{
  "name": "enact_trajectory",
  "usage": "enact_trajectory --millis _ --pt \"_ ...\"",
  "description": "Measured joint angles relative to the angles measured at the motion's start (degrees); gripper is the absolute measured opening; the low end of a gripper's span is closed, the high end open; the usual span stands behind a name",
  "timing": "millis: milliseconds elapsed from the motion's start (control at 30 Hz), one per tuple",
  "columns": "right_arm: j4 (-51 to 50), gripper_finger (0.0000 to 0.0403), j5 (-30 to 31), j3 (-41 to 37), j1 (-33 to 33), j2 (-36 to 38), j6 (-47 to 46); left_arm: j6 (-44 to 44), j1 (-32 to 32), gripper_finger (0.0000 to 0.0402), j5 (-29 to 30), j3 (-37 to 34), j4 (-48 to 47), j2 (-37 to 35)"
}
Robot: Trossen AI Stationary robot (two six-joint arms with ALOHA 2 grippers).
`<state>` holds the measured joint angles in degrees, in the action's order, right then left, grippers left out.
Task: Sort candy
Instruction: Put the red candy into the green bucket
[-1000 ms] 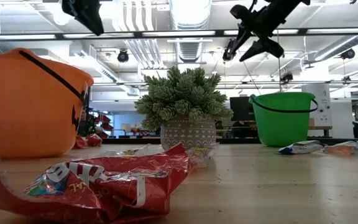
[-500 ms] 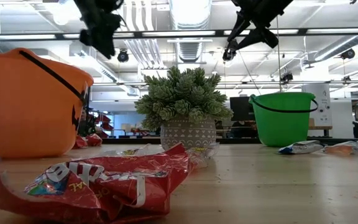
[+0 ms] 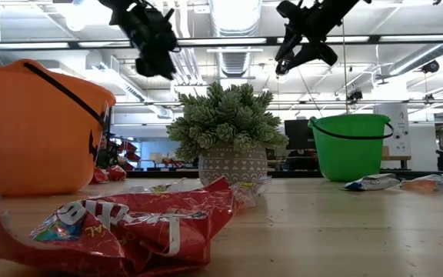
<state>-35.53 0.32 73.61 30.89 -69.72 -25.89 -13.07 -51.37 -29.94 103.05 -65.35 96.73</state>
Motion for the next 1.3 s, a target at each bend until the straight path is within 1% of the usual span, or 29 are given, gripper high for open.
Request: enact_trajectory --millis 67,133,367,467,567,700,767,867,967,1133,1300 --pt "0.0 0.0173 0.6 0.4 0.0 -0.6 0.0 0.5 0.2 0.0114 -3.6 2.2 -0.1 1.4" --pt "-0.5 0.0173 1.2 0.9 0.0 -0.9 0.1 0.5 0.7 0.0114 -5.4 5.0 -1.6 2.6" --pt "-0.6 0.0173 1.2 1.1 0.0 -1.0 0.4 -0.6 3.4 0.0114 -6.0 16.1 -6.2 5.4" --pt "-0.6 0.0173 1.2 1.1 0.0 -1.0 1.0 -1.2 4.3 0.0119 -5.7 17.4 -7.2 5.9" --pt "-0.6 0.0173 1.3 1.1 0.0 -1.0 1.2 -1.9 5.2 0.0134 -4.3 17.0 -8.0 5.9" --pt "-0.7 0.0173 1.3 1.1 0.0 -0.9 1.2 -3.9 6.0 0.0156 2.7 16.5 -9.6 6.0" --pt "-0.6 0.0173 1.2 1.1 0.0 -0.9 1.2 -5.0 6.1 0.0166 4.8 15.9 -9.3 6.0" --pt "-0.7 0.0173 1.2 1.1 0.0 -0.9 1.2 -8.1 6.3 0.0171 5.1 13.7 -8.5 6.0" --pt "-0.7 0.0173 1.2 1.1 0.0 -0.9 1.6 -11.4 7.3 0.0165 5.3 10.2 -7.6 6.3" --pt "-1.0 0.0173 1.2 1.1 0.0 -0.9 1.9 -11.7 8.7 0.0154 5.5 4.0 -2.6 7.4" --pt "-2.7 0.0173 1.1 1.1 0.0 -0.9 1.9 -11.7 9.1 0.0153 5.5 0.7 0.2 9.2"
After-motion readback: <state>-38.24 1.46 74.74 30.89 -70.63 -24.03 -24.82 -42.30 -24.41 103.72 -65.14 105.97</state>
